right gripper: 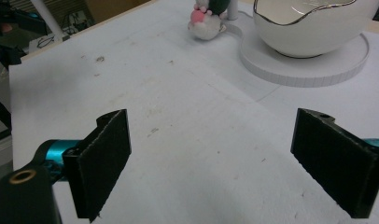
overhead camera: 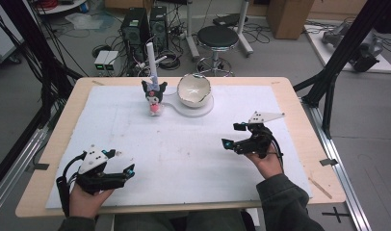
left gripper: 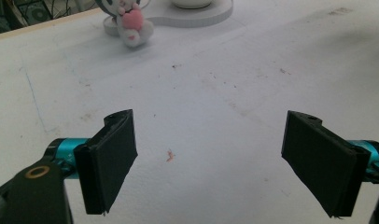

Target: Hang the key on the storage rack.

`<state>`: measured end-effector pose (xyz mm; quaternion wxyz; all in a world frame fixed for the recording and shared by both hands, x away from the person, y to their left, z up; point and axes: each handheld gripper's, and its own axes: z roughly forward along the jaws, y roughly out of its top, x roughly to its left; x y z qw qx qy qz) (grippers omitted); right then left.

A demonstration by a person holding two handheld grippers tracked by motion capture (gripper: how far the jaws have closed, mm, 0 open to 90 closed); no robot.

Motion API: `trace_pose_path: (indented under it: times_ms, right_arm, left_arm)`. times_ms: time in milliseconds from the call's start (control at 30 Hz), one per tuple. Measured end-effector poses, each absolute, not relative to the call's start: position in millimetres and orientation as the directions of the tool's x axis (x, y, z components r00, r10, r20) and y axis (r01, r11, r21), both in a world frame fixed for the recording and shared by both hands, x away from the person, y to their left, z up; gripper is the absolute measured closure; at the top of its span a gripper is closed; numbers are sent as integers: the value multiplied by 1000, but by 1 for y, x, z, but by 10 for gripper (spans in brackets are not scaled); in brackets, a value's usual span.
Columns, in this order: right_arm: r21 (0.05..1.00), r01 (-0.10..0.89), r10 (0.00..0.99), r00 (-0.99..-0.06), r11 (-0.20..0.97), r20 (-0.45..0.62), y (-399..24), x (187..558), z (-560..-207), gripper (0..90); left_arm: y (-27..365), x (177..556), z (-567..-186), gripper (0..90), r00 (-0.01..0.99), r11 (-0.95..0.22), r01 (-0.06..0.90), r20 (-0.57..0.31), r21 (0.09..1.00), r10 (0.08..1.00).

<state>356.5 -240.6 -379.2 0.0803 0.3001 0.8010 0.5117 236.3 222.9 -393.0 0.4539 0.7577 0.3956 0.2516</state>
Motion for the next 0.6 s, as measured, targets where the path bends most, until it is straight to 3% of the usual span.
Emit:
trace_pose_path:
  times_ms: [600]
  right_arm:
    - [863,381,562,-815,331,143,-247,338,-383,111]
  left_arm:
    - [223,237,-393,183,563,-266,381,6,885,826]
